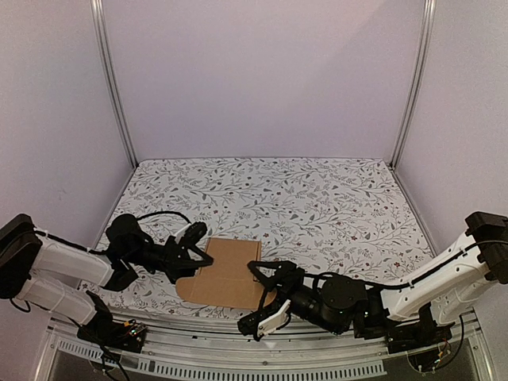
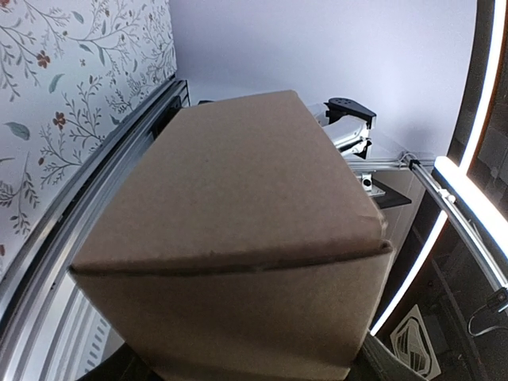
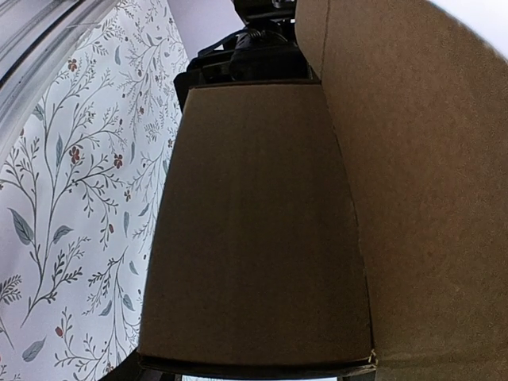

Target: Fold the paper box

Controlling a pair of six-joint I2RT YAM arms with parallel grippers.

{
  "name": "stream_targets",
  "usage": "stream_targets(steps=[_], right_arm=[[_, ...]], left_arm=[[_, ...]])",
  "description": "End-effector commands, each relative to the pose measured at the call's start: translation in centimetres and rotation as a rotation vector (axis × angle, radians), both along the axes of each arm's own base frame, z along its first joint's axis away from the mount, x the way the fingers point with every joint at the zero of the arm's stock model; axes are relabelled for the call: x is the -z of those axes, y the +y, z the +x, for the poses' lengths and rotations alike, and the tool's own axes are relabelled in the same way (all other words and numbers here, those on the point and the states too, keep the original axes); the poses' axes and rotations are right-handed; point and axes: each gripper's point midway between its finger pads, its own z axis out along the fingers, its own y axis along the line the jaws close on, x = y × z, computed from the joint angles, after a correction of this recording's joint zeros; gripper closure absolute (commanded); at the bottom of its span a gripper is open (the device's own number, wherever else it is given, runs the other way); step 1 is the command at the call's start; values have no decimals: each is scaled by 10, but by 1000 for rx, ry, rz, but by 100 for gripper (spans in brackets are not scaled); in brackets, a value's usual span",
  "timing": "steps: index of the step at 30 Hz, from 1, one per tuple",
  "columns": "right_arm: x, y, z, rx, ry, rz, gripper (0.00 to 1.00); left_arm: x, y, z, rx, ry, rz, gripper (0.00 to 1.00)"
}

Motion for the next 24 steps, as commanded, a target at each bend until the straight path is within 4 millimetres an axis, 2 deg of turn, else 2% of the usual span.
stream_targets(steps=[1,6,10,14,15,20,24], right_arm=[[-10,-1,2,20,16,70,44],[-5,-6,3,33,44,53,44],[7,-14,3,46,115,12,45],[17,-25,-1,54,249,-37,45],[14,-29,-2,55,288,-30,45],[21,-46,-4,84,458,-54,45],[22,-53,-6,75,609,-47,44]], left_arm=[[6,3,-1,4,-15,21,52],[-2,4,-1,-9,-68,21,35],[0,7,1,-35,-118,84,27],[-2,14,12,-120,-233,187,25],[5,19,13,-141,-238,254,23],[5,40,24,-247,-347,419,22],[0,48,30,-293,-405,470,22]])
